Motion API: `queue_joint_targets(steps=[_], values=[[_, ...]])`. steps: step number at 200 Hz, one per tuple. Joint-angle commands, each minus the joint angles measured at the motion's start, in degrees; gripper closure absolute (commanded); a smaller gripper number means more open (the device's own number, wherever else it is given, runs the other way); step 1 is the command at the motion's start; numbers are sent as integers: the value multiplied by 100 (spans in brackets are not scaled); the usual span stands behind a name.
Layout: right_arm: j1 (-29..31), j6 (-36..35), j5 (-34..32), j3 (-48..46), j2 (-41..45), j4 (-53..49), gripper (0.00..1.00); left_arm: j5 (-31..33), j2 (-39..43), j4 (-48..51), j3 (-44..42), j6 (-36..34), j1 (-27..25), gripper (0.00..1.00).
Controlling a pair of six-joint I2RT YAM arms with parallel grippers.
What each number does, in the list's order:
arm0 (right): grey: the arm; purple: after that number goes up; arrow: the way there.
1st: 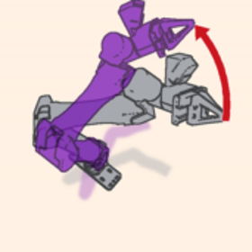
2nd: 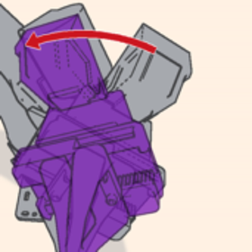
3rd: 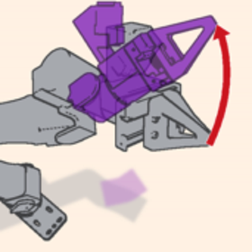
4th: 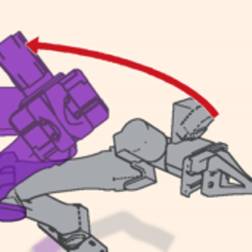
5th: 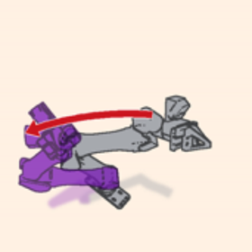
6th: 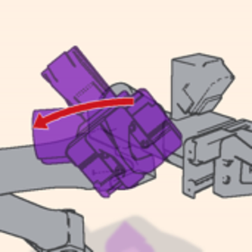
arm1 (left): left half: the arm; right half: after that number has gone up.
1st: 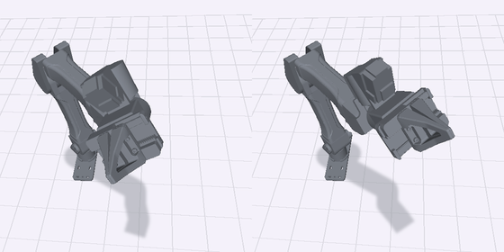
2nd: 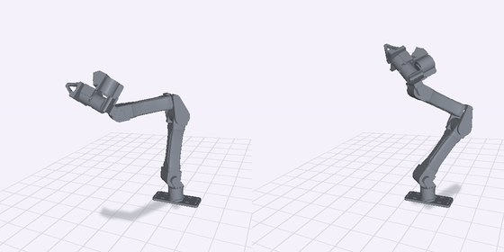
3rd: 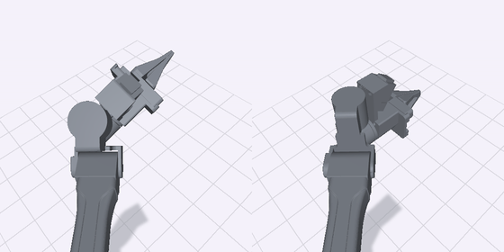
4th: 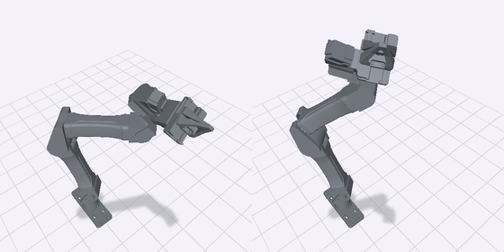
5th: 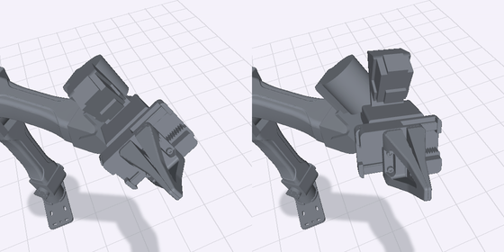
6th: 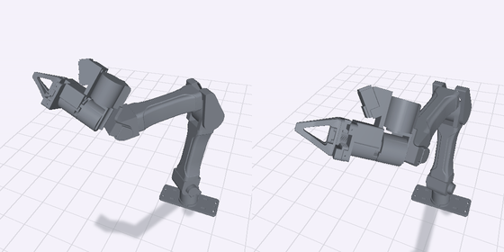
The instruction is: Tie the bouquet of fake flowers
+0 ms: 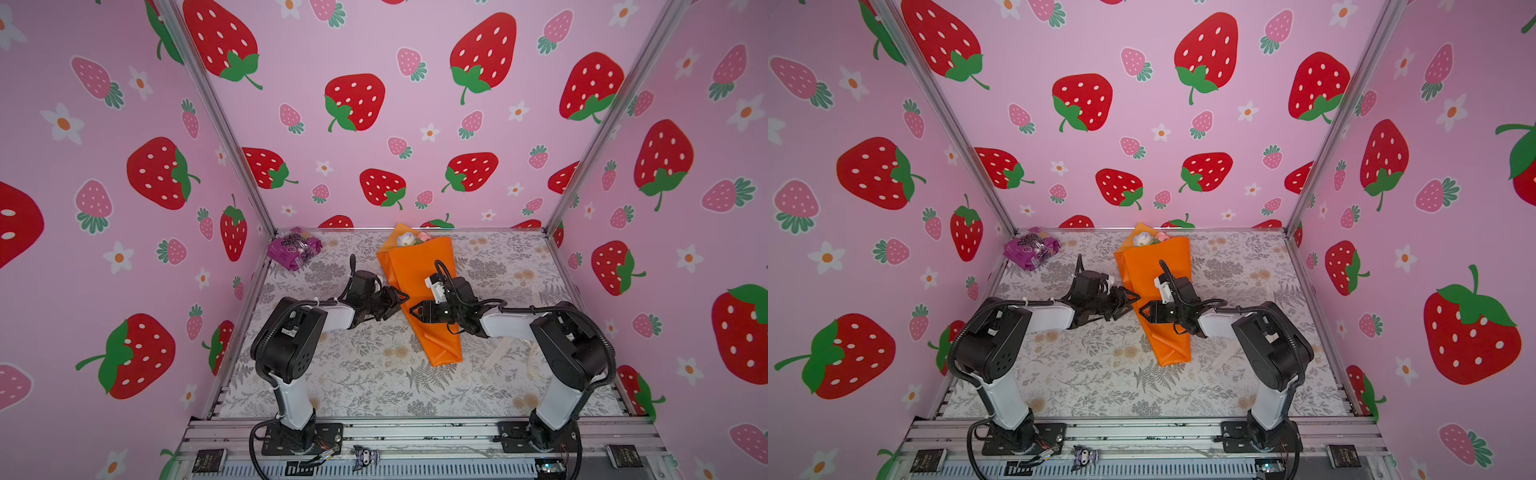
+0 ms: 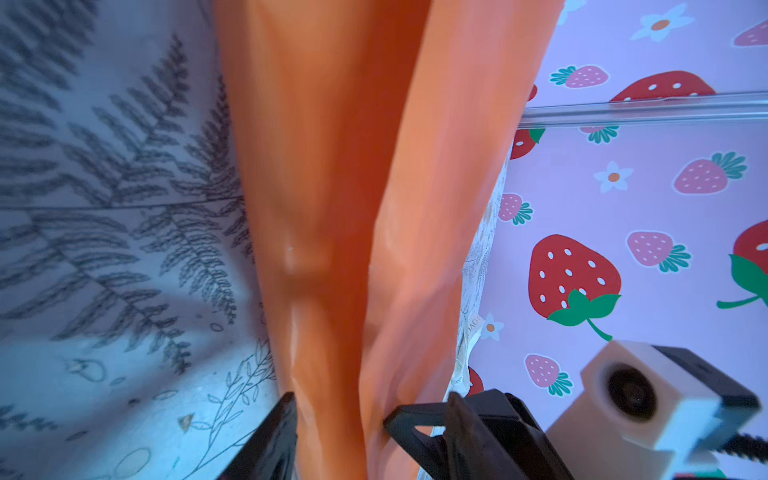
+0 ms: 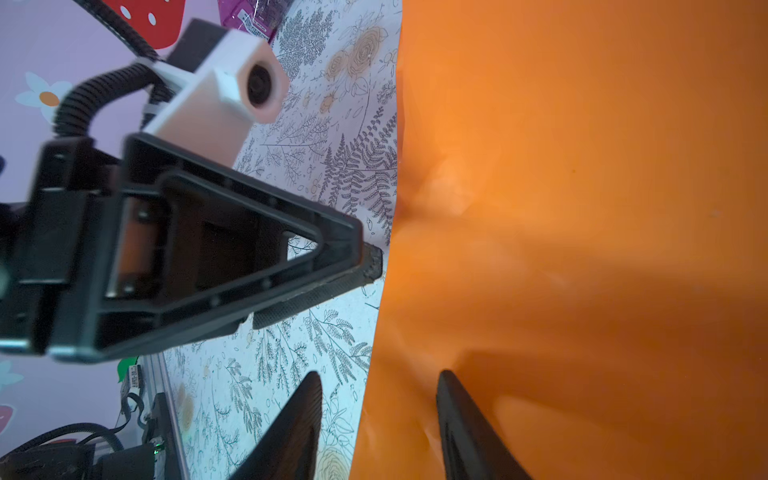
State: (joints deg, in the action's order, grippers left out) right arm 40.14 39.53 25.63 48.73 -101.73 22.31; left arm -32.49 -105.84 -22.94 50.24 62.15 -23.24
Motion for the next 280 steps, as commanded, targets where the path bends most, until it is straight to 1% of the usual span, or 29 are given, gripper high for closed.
queue_joint_targets(steps=[1, 12, 21, 38, 46, 57, 68, 80, 89, 103, 108, 110, 115, 124, 131, 138, 149, 161, 178, 191, 200, 216, 247, 280], values=[[22, 125, 82, -96, 12, 217, 52, -228, -96, -193, 242, 118, -74, 49], [28, 125, 95, -116, 30, 222, 52, -324, -200, -200, 325, 104, -104, 51], [28, 115, 77, -140, 56, 213, 52, -386, -267, -213, 379, 114, -132, 54], [21, 125, 74, -177, 87, 213, 52, -305, -266, -228, 371, 118, -171, 56], [23, 132, 77, -196, 100, 221, 52, -309, -299, -132, 427, 71, -179, 59], [25, 141, 67, -213, 106, 228, 52, -366, -368, -126, 484, 74, -179, 65], [20, 144, 85, -232, 106, 252, 52, -396, -418, -135, 517, 80, -187, 69], [21, 167, 117, -233, 106, 248, 52, -431, -472, -117, 555, 82, -189, 80], [22, 182, 144, -241, 165, 224, 52, -434, -486, -110, 552, 78, -185, 84], [7, 221, 163, -293, 442, 151, 52, -425, -498, -41, 559, 25, -180, 93], [3, 243, 152, -356, 584, 120, 52, -426, -499, -17, 558, -3, -172, 93], [-6, 251, 137, -391, 674, 111, 52, -425, -499, 0, 562, -15, -172, 97], [-28, 279, 82, -494, 861, 95, 54, -427, -499, 15, 562, -38, -167, 100], [-152, 424, -78, -760, 1240, 12, 65, -425, -499, 71, 562, -98, -165, 100], [-346, 583, -77, -999, 1509, -11, 67, -441, -486, 105, 550, -150, -152, 100], [-607, 752, 17, -1301, 1773, 80, 68, -459, -473, 106, 540, -184, -152, 100], [-1016, 959, 200, -1692, 2119, 246, 76, -464, -440, 122, 501, -234, -140, 100], [-1386, 927, 397, -1907, 2328, 165, 82, -491, -429, 123, 478, -281, -138, 100], [-1667, 725, 583, -1955, 2369, -158, 84, -544, -428, 106, 478, -300, -127, 100], [-1685, 611, 799, -1977, 2274, -108, 85, -571, -438, 97, 487, -313, -101, 100], [-1676, 723, 1024, -2013, 2148, 50, 87, -583, -437, 97, 478, -317, -74, 100], [-1598, 896, 1386, -2154, 1997, 475, 88, -626, -414, 106, 487, -333, -35, 100], [-1257, 760, 1439, -2406, 1927, 467, 88, -687, -398, 163, 523, -414, 1, 100], [-1133, 656, 1343, -2961, 1792, 505, 89, -742, -420, 132, 479, -409, 3, 100]])
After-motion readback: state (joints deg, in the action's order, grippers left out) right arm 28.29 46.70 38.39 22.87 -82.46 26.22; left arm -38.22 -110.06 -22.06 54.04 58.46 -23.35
